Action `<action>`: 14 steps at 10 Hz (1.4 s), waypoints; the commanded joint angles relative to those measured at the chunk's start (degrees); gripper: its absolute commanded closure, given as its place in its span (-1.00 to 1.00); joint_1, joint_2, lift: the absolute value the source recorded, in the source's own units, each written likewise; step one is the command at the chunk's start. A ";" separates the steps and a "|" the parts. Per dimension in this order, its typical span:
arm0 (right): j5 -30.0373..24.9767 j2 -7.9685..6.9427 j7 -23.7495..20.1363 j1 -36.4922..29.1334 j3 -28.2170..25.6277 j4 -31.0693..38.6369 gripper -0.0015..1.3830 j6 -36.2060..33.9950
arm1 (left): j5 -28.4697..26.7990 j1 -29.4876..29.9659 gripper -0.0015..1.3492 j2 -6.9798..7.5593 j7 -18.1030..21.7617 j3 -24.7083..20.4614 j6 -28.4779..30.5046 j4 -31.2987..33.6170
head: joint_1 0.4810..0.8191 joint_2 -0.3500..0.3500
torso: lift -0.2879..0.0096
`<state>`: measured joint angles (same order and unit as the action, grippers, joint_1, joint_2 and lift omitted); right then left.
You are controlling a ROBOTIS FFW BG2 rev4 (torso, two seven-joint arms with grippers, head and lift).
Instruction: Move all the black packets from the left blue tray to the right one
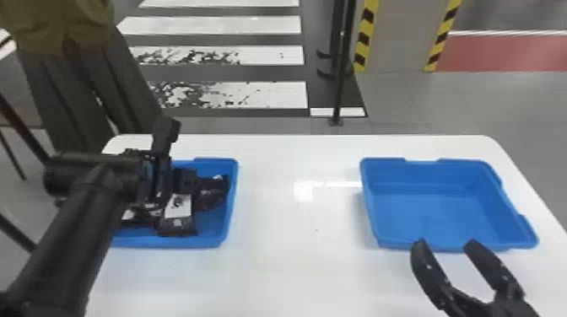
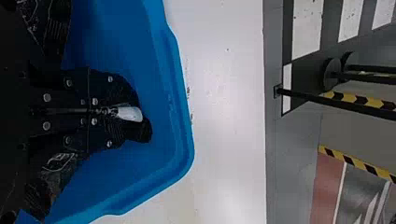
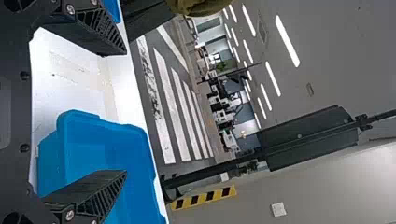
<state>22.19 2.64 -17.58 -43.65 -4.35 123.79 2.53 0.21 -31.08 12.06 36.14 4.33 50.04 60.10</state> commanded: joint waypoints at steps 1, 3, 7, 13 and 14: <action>0.21 0.00 0.00 -0.36 -0.10 0.16 -0.84 0.00 | 0.82 0.71 0.78 0.24 0.68 -0.56 -0.55 1.84 | 0.27 0.07 | -0.01; 0.21 0.09 -0.09 -0.50 -0.10 0.45 -0.84 0.00 | 1.39 6.05 0.78 0.42 1.04 -3.99 2.97 14.22 | 0.27 0.06 | -0.01; -2.76 0.53 -2.38 -0.08 -0.10 4.52 -0.84 -5.91 | 6.53 18.85 0.78 0.33 0.51 -10.84 2.27 36.44 | 0.27 0.11 | -0.01; -13.96 1.14 -11.78 8.36 -0.10 6.35 -0.84 -15.19 | 24.70 35.58 0.78 -3.45 -8.10 -9.36 -32.75 47.83 | 0.27 0.08 | -0.01; -15.45 1.23 -12.40 9.76 0.01 6.63 -0.84 -15.75 | 26.53 37.41 0.78 -3.98 -9.60 -7.76 -38.51 48.11 | 0.27 0.10 | -0.01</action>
<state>7.80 3.80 -29.95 -34.84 -4.43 130.26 -12.78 25.65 5.08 8.46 26.74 -4.26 15.42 107.90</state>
